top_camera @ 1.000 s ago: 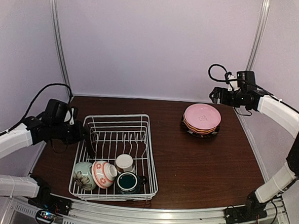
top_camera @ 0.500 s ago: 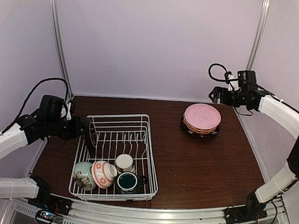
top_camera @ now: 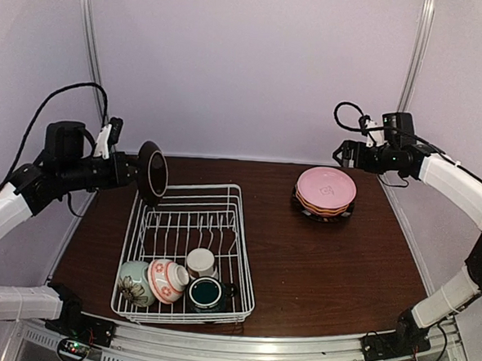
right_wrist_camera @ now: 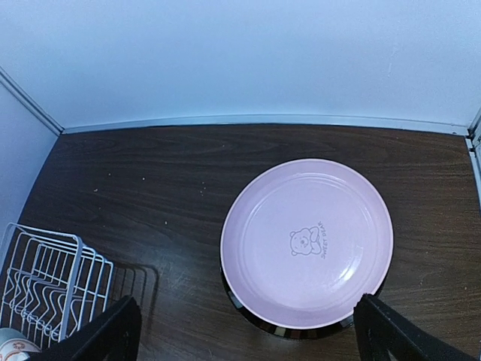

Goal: Unload the mixed dishes from the dish rack
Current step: Grab the plate from the dish rack, then pass from the left arm to the right

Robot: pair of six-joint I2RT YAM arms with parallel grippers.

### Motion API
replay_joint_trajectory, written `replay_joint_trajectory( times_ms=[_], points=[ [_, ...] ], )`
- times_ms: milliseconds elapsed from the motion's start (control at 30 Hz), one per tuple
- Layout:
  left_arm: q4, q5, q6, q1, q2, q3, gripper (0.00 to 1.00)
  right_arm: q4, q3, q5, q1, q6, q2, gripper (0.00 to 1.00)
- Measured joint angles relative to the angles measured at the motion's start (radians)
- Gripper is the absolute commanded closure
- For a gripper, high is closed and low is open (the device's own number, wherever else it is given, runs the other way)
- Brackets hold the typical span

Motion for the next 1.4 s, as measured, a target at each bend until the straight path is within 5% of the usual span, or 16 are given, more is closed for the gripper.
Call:
replay_joint_trajectory(
  times_ms=[200,467,933,1400],
  points=[
    [0.005,0.012,0.175,-0.080,0.094,0.131,1.00,-0.060,0.008,-0.019,0.070,0.001,-0.017,0.01],
    [-0.068,-0.169,0.531,-0.455,0.311,0.333,1.00,-0.133,0.052,-0.080,0.164,0.019,-0.053,0.02],
    [-0.051,-0.592,1.072,-0.809,0.428,0.262,1.00,-0.256,0.080,-0.225,0.252,0.026,-0.077,0.10],
    [0.041,-0.845,1.397,-0.917,0.517,0.188,1.00,-0.244,0.053,-0.249,0.422,0.074,0.014,0.25]
  ],
)
